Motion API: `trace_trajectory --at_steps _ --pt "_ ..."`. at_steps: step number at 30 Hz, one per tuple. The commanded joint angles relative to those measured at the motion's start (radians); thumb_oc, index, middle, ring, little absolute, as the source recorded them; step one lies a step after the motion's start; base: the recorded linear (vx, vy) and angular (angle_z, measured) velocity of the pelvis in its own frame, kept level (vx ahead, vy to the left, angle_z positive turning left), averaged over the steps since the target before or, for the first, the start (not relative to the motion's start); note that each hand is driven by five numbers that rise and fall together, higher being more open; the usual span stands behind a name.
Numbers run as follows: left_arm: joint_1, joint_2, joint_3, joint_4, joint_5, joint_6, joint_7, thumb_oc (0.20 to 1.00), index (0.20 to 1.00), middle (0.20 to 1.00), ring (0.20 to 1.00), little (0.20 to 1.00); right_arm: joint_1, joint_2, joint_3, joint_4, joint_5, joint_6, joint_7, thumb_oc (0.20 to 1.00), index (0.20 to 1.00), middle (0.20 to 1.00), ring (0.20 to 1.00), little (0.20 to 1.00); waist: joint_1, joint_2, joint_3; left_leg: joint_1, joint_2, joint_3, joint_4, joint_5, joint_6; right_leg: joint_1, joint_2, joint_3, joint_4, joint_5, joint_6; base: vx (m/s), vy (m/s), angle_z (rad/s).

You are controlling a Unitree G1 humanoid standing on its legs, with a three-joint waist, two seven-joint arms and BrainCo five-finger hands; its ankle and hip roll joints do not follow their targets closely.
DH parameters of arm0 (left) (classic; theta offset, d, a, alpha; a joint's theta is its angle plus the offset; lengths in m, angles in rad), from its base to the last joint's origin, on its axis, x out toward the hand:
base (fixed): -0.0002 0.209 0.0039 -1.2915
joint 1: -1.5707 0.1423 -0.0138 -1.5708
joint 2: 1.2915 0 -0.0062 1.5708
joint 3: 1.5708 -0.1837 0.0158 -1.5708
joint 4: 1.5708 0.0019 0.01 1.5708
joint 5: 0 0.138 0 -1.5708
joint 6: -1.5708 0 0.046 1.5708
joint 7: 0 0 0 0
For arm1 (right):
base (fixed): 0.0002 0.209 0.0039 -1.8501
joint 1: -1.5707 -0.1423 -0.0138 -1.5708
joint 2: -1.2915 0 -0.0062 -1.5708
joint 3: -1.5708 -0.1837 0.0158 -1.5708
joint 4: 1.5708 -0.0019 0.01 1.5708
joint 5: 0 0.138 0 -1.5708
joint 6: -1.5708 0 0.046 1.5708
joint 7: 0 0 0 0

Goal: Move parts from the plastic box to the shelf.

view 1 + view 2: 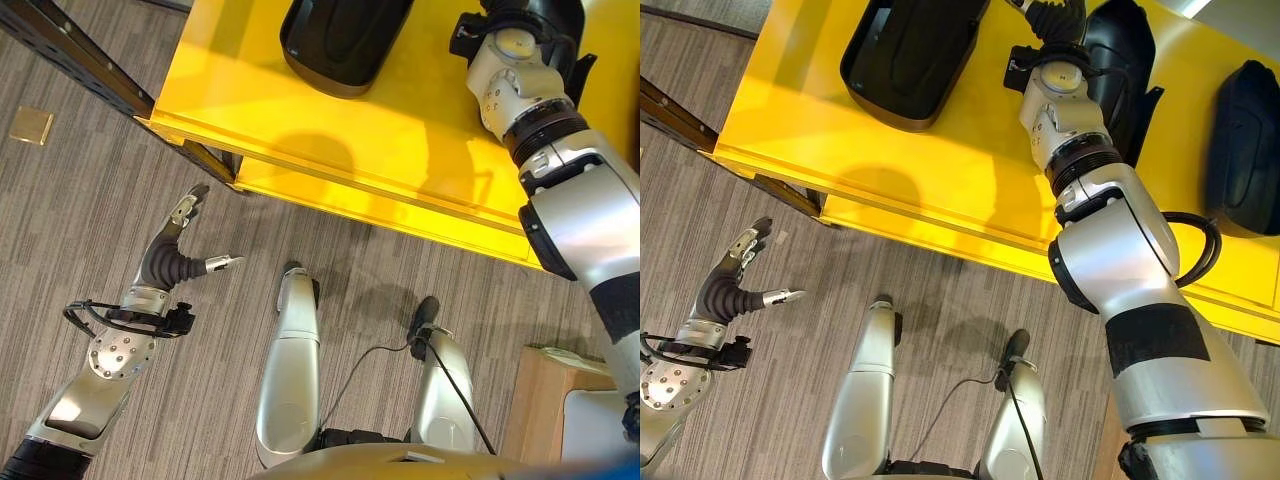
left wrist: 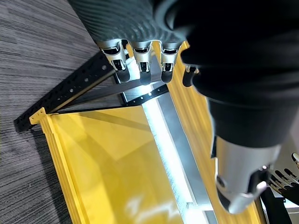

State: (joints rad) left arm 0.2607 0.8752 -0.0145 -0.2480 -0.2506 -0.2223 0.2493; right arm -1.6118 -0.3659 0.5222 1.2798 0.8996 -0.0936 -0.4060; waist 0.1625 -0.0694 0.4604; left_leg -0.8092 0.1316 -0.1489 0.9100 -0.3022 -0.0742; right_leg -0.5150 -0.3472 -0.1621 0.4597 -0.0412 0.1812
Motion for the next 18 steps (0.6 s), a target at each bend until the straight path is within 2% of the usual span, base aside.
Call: trace_trajectory --at_steps 1,18 --pt "-0.02 0.05 -0.02 -0.041 0.01 -0.059 0.043 1.0 1.0 1.0 1.0 1.0 -0.088 -0.031 -0.045 0.016 0.003 -0.052 -0.015 1.0 1.0 1.0 1.0 1.0 0.027 -0.018 0.017 -0.023 -0.044 0.038 -0.075 0.033 0.084 -0.052 0.019 0.021 0.234 -0.154 -0.053 0.01 0.002 0.06" --pt "-0.042 0.044 -0.034 -0.037 0.006 -0.064 0.068 1.0 1.0 1.0 1.0 1.0 -0.118 -0.04 -0.043 0.05 0.009 -0.057 -0.024 1.0 1.0 1.0 1.0 1.0 0.053 -0.017 0.03 -0.054 -0.059 0.029 -0.061 0.026 0.089 -0.052 0.011 0.006 0.23 -0.153 -0.051 0.01 0.008 0.05"
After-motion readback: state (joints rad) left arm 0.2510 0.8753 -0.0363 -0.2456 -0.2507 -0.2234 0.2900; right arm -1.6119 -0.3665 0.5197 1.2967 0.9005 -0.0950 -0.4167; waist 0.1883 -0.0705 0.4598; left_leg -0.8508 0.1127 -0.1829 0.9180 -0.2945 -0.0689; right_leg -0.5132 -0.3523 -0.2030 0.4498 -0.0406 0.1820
